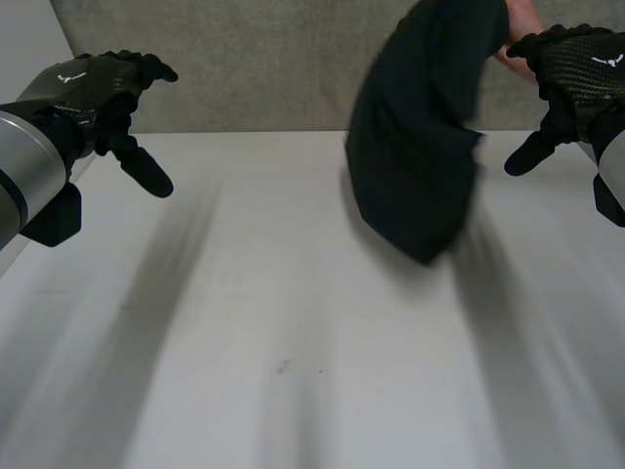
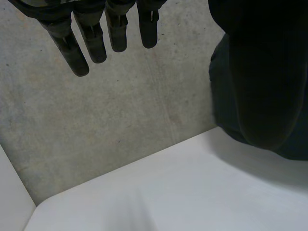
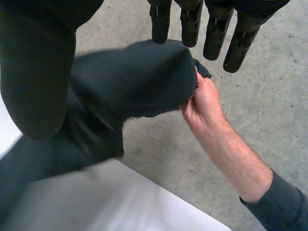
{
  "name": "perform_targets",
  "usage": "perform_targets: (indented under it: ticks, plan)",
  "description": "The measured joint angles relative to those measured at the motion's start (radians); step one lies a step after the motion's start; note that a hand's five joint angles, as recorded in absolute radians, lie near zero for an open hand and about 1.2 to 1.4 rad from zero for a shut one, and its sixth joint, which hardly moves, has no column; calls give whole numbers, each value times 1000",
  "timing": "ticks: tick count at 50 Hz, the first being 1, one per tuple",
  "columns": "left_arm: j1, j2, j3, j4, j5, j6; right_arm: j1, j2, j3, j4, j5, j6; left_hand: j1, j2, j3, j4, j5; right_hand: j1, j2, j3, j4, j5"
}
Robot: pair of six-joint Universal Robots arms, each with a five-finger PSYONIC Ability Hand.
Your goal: Fold the shorts.
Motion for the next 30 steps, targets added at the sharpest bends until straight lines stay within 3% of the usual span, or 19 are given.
perform_targets:
  ticks: [30]
  plan:
    - [-6, -41, -25, 45, 1, 9, 8, 17, 8, 1, -6, -12, 0, 0, 0, 0, 0, 0, 0, 0, 0, 0]
